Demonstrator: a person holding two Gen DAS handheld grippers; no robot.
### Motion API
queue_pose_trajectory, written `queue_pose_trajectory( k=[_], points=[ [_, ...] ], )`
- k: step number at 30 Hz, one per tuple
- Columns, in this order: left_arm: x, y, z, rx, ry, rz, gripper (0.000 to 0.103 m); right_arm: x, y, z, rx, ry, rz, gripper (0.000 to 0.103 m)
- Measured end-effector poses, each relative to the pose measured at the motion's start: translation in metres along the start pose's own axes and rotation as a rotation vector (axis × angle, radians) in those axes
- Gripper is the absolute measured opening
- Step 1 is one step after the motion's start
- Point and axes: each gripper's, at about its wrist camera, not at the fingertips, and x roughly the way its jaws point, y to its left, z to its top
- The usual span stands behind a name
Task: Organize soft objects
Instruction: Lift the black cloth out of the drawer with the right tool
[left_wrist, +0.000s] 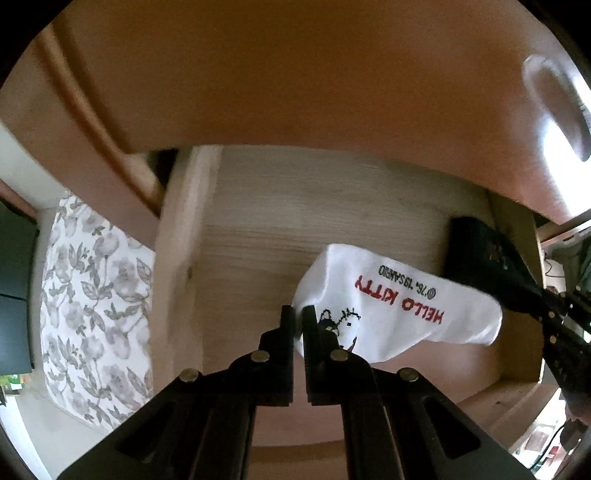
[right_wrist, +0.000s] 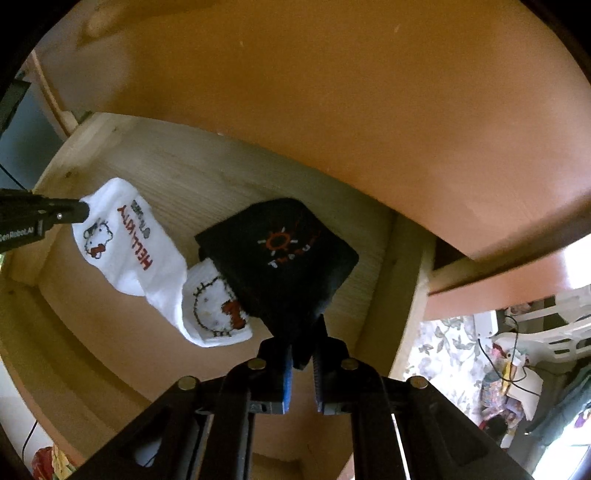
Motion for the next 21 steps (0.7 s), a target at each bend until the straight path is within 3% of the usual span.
queue_pose_trajectory(
  k=[21],
  points=[
    [-0.116,-0.007,-0.041,0.017,-0.23,0.001,0.003,-0.115,0.011,-0.04,0.002,-0.143,-0.087,0.009]
  ],
)
